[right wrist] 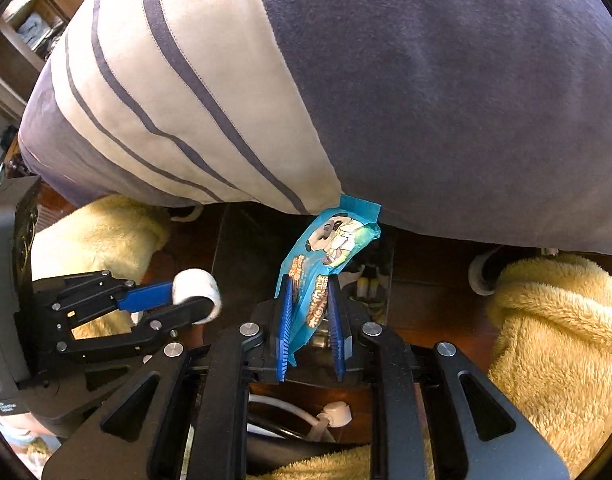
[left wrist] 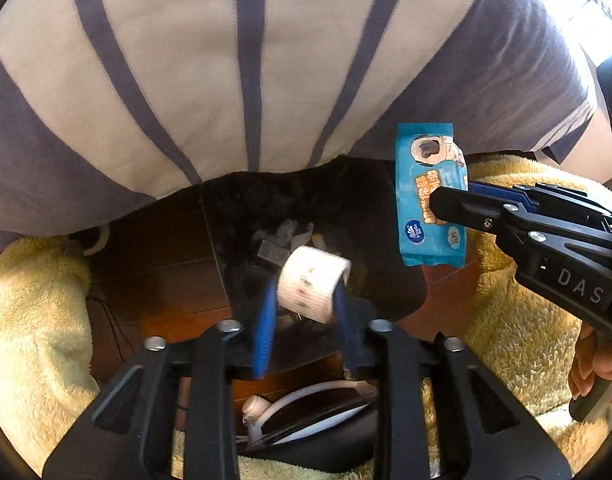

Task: Collect trash
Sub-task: 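Open both grippers to drop the packet and tape roll into the bin, then raise both open grippers back toward the bed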

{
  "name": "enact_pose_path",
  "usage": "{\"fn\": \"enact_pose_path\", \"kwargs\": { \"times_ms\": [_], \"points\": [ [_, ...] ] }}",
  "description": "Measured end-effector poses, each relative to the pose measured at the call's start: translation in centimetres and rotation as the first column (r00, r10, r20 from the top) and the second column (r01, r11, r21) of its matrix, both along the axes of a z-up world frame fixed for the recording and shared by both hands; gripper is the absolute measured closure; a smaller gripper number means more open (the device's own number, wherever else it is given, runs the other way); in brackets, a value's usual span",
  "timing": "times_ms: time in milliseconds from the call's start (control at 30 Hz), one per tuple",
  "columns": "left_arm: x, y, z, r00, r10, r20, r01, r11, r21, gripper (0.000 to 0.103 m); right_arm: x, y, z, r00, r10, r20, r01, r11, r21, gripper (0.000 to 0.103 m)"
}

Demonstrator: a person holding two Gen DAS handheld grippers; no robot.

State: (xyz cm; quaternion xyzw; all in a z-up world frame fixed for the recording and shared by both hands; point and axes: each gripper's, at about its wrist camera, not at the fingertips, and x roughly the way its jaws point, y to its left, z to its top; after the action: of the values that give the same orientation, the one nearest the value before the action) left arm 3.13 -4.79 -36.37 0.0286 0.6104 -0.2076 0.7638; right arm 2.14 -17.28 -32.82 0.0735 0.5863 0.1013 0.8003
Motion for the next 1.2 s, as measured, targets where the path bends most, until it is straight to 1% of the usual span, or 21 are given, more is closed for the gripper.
{"fn": "enact_pose_path", "kwargs": {
  "times_ms": [33,67,100,167,267,333,367,433,500,533,567,600,633,700,800,900,1000,1067,1100,1200],
  "points": [
    [0.1,0.0,0.1,1.000,0.002,0.001,-0.002,1.000,0.000,0.062,0.1,0.0,0.0,1.000,0.000,-0.002,0.000,1.000,-0.003,0.083],
    [0.1,0.1,0.2,1.000,0.005,0.004,-0.005,1.000,0.007,0.060,0.2,0.0,0.0,1.000,-0.001,-0.002,0.001,1.000,-0.005,0.082],
    [0.1,0.0,0.3,1.000,0.007,0.006,-0.007,1.000,0.010,0.055,0.3,0.1,0.0,1.000,-0.006,-0.003,0.006,1.000,-0.006,0.075],
    [0.2,0.2,0.4,1.000,0.013,0.008,-0.013,1.000,0.011,0.053,0.3,-0.1,0.1,1.000,-0.012,-0.004,0.012,1.000,-0.002,0.061],
    [0.2,0.5,0.9,1.000,0.022,0.017,-0.022,1.000,0.012,0.052,0.4,-0.5,0.5,1.000,-0.027,0.006,0.027,1.000,0.005,0.058],
    [0.2,0.7,1.4,0.999,0.028,0.030,-0.029,0.999,0.013,0.049,0.2,-0.8,1.0,0.999,-0.037,0.019,0.036,0.999,0.009,0.056],
    [0.1,0.7,1.7,0.999,0.030,0.036,-0.031,0.999,0.013,0.047,0.1,-1.0,1.5,0.999,-0.042,0.032,0.042,0.999,0.011,0.053],
    [0.2,0.8,2.4,0.998,0.035,0.055,-0.036,0.999,0.016,0.041,-0.1,-1.5,2.1,0.997,-0.055,0.055,0.054,0.998,0.012,0.043],
    [0.1,0.9,3.4,0.996,0.041,0.079,-0.043,0.999,0.019,0.036,-0.3,-1.8,3.0,0.994,-0.070,0.083,0.069,0.998,0.008,0.024],
    [0.1,1.1,4.0,0.994,0.045,0.095,-0.047,0.999,0.019,0.032,-0.5,-2.0,3.6,0.992,-0.080,0.101,0.080,0.997,0.003,0.020],
    [0.2,1.2,4.5,0.993,0.048,0.110,-0.051,0.999,0.019,0.030,-0.6,-2.2,4.1,0.989,-0.089,0.118,0.090,0.996,-0.002,0.013],
    [0.1,1.4,5.2,0.990,0.053,0.129,-0.056,0.998,0.020,0.024,-0.6,-2.4,4.5,0.987,-0.096,0.129,0.098,0.995,-0.007,0.008],
    [0.1,1.7,5.9,0.987,0.059,0.150,-0.063,0.998,0.022,0.018,-0.7,-2.5,4.8,0.986,-0.100,0.136,0.102,0.995,-0.010,0.007],
    [0.0,2.2,6.9,0.981,0.068,0.181,-0.073,0.997,0.022,0.013,-0.8,-2.5,5.6,0.985,-0.090,0.148,0.092,0.996,-0.008,0.007],
    [-0.1,2.9,8.6,0.971,0.081,0.223,-0.087,0.996,0.014,0.008,-1.3,-2.3,6.6,0.983,-0.071,0.170,0.074,0.997,-0.010,0.007],
    [-0.3,3.4,10.4,0.961,0.090,0.260,-0.094,0.996,0.002,0.008,-1.7,-2.5,8.2,0.975,-0.076,0.208,0.079,0.997,-0.005,0.007],
    [-0.2,3.6,12.4,0.946,0.079,0.314,-0.088,0.996,0.014,0.008,-1.8,-3.1,10.7,0.960,-0.092,0.265,0.095,0.995,0.000,0.005],
    [0.1,3.8,13.8,0.932,0.075,0.354,-0.089,0.996,0.023,0.008,-1.6,-3.7,12.2,0.946,-0.107,0.306,0.111,0.994,0.006,0.004],
    [0.5,3.9,14.9,0.921,0.078,0.382,-0.093,0.995,0.022,0.008,-1.5,-4.1,13.2,0.936,-0.116,0.331,0.120,0.993,0.008,0.003],
    [1.6,4.0,17.3,0.898,0.090,0.430,-0.104,0.995,0.009,0.008,-0.7,-5.0,15.5,0.914,-0.133,0.383,0.142,0.990,0.003,0.003]
  ]
}}
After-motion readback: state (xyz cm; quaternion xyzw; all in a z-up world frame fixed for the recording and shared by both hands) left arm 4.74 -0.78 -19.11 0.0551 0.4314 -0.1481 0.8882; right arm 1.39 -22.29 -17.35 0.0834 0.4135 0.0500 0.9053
